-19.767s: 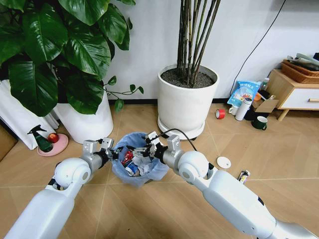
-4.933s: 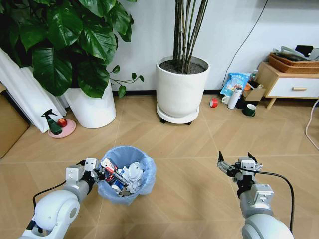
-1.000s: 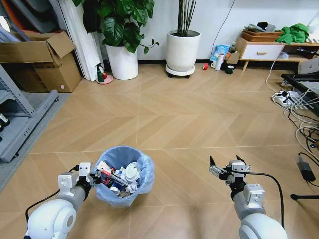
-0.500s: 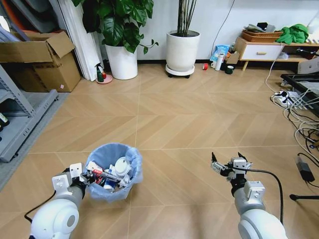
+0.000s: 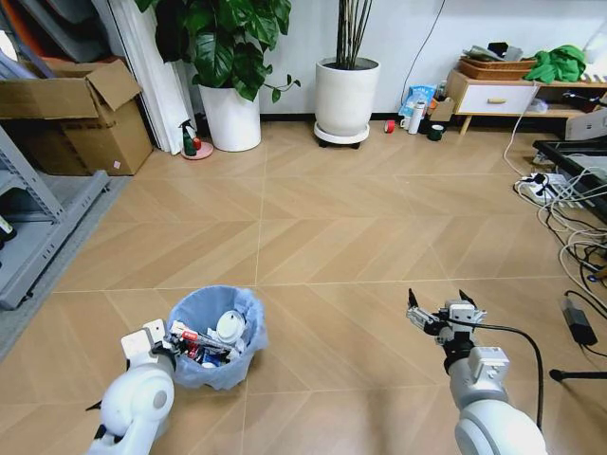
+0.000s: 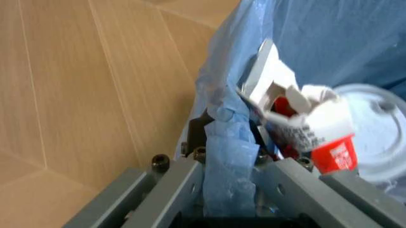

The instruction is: Pick up the trash bin and place the garbage on the floor into it.

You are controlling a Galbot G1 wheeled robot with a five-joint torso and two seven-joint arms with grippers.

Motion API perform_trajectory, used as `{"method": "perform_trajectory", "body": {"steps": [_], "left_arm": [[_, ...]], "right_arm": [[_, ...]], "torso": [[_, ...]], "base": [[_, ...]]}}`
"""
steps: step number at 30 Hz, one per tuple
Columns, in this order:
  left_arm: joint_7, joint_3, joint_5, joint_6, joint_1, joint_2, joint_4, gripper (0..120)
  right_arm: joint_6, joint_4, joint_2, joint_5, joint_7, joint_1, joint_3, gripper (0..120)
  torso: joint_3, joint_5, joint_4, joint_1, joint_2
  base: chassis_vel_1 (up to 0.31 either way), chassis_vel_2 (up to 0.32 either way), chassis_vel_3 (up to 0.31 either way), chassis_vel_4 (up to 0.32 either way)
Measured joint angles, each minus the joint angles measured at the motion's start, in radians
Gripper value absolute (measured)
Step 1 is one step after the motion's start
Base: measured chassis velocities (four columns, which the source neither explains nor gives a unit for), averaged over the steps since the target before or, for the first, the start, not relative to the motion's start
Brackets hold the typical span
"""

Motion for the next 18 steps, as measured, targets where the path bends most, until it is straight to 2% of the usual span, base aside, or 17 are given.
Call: {"method": "perform_trajectory", "body": {"steps": [5,18], "left_arm": [[-0.047,0.011,-0.082,0.011,-0.06,0.038,0.038,0],[-0.076,-0.001,-0.134,0.03,-0.062,0.048,0.08,0]], "right_arm": [[0.008,-0.001,0.016,0.0,-0.005,-0.012,0.025,100],[0.008,-0.012,0.023,0.0,-0.005,0.0,0.024,100]], "torso": [[0.0,0.0002,0.0,0.0,0.0],[0.0,-0.0001,0.0003,0.0,0.0]], "base": [[0.0,0.0,0.0,0.0],[0.0,0.0,0.0,0.0]]}}
